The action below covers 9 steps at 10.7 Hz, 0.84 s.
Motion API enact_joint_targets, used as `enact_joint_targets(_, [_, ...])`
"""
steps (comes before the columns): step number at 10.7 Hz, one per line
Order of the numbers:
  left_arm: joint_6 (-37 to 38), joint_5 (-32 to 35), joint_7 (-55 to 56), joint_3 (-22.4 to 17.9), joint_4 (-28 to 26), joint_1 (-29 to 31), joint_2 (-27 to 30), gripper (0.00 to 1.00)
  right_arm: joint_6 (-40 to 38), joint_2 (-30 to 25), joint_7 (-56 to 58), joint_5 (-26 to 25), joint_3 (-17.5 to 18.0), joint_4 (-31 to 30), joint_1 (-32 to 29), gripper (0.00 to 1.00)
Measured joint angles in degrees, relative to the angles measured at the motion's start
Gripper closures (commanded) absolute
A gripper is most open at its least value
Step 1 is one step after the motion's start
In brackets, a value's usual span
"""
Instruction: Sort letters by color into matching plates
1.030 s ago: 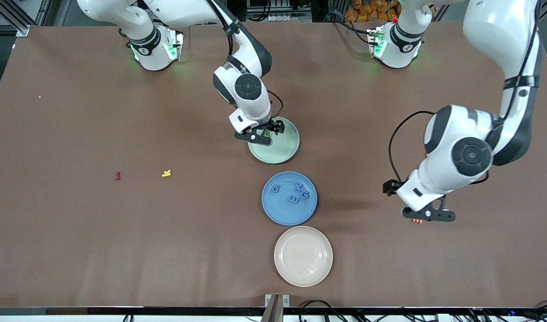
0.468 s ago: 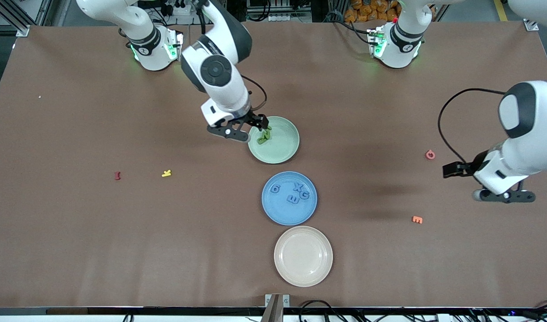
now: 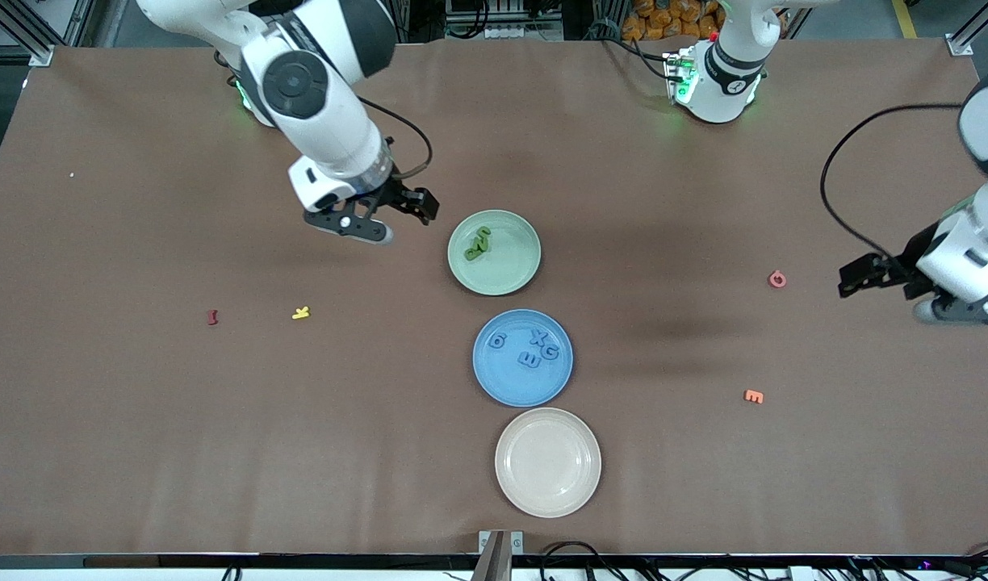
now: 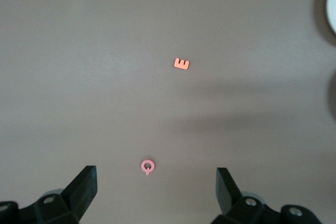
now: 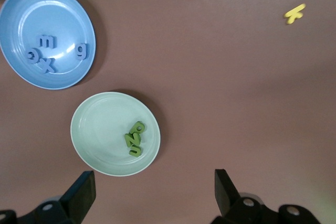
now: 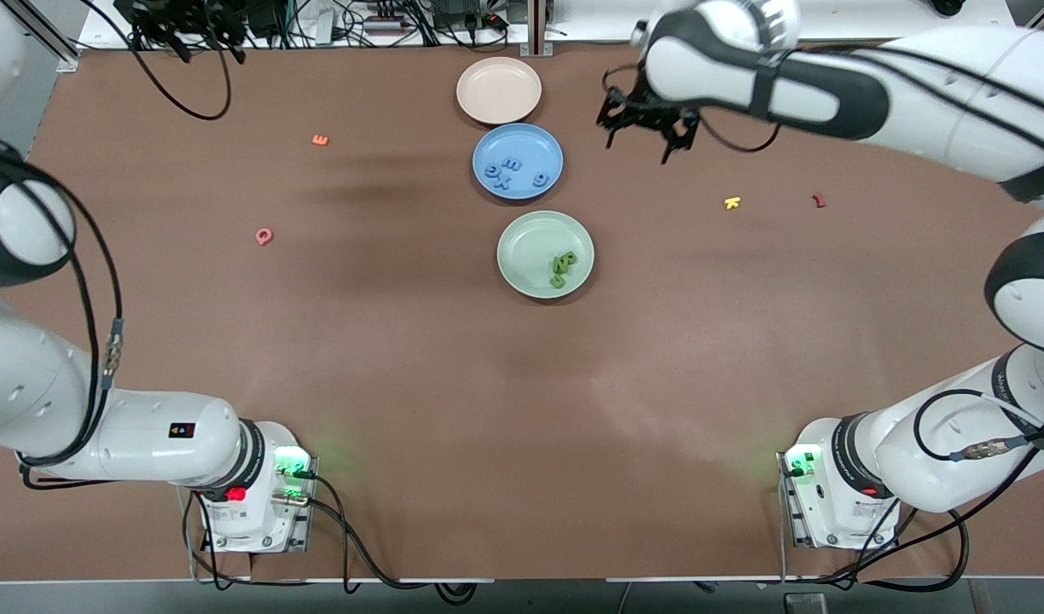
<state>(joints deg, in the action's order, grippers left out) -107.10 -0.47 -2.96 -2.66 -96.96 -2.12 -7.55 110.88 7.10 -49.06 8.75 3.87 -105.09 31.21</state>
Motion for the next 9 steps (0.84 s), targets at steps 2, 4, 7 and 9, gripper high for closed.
enact_joint_targets(2, [4.9, 0.0, 3.8, -0.1, -0.3, 0.1, 5.4, 0.00, -6.4, -1.3, 2.4, 0.0, 1.3, 4.1, -4.4, 0.00])
enact_joint_targets(4, [6.3, -0.1, 9.5, 0.2, -0.4, 0.0, 9.3, 0.00, -11.6, -1.6, 3.8, 0.0, 1.6, 8.7, -7.8, 0.00])
enact_joint_targets(7, [6.1, -0.1, 11.5, 2.9, 0.2, -0.3, 10.2, 0.00, -14.2, -3.1, 9.3, 0.0, 1.7, 11.6, -12.4, 0.00])
enact_joint_targets(9, [5.9, -0.1, 5.0, 4.4, 0.4, -0.3, 9.3, 0.00, -15.6, -5.2, 15.2, 0.0, 1.7, 11.7, -16.0, 0.00])
